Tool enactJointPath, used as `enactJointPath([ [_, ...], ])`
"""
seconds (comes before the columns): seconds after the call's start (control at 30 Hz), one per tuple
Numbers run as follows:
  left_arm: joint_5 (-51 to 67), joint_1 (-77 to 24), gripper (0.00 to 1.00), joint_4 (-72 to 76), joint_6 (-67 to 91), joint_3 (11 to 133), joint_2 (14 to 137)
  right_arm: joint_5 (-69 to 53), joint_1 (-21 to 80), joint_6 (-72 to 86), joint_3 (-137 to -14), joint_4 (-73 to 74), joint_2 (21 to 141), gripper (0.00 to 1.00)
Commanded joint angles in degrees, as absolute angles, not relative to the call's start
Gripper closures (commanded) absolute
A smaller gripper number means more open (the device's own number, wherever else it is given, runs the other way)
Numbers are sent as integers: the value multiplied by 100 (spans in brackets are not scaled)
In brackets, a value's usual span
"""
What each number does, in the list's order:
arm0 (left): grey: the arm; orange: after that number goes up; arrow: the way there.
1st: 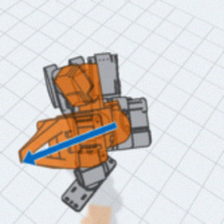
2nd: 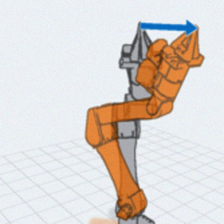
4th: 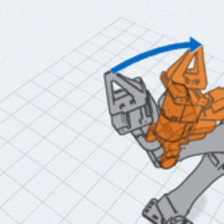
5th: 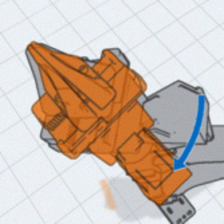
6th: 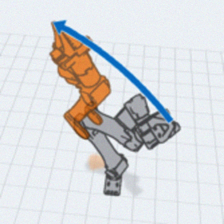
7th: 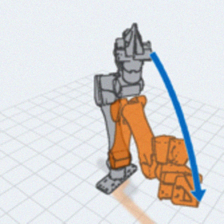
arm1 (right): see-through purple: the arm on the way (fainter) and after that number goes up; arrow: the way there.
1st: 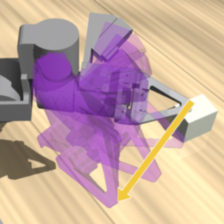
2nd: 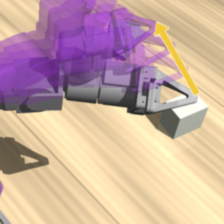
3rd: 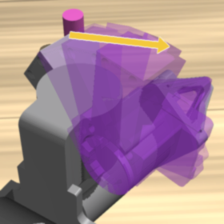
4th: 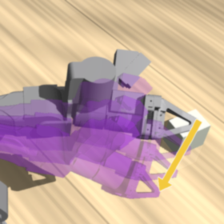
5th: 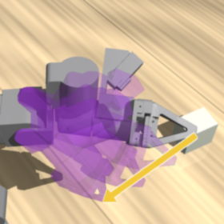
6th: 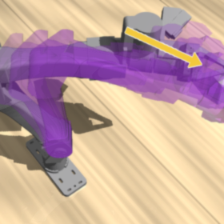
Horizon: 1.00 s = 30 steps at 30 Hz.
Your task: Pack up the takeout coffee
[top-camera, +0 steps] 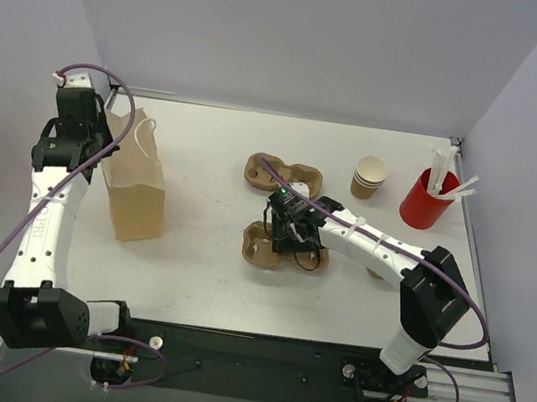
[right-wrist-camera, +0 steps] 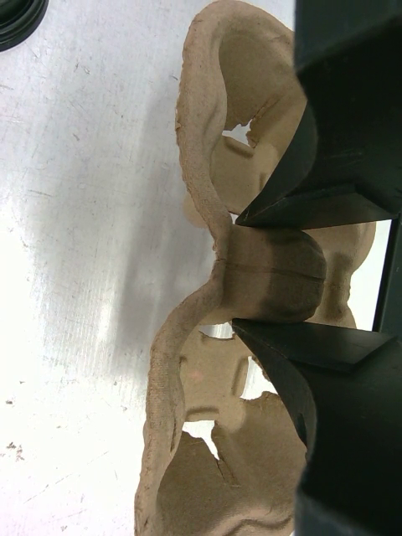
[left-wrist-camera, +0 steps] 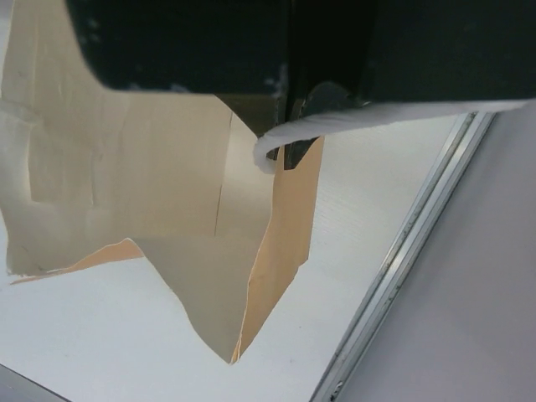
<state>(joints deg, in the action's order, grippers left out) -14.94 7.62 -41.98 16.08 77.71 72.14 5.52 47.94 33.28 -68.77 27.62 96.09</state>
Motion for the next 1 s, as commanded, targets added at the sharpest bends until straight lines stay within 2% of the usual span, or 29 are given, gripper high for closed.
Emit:
enactJointPath([
  [0.0,-800,721,100,-3928,1232,7874,6987,641,4746,3278,-6890,2935,9361,64],
  [0.13,-913,134,100,-4104,669,8164,7057,738,4737,3191,-6996,3058,9238,64],
  [0.33,-1994,-1247,100,-4307,-500,8648,7382,958,4571,3006,-7286,3190,8755,64],
  [0.53,-2926,-2370,100,-3587,-2037,8334,7401,905,3948,3006,-7479,3182,8131,64],
  [0.77,-3199,-3111,100,-2709,-3373,7849,7251,1116,3429,3005,-7892,3050,7813,64],
  [0.97,-2682,-3322,100,-2347,-3665,7480,7084,871,3428,3164,-7884,2243,7770,64],
])
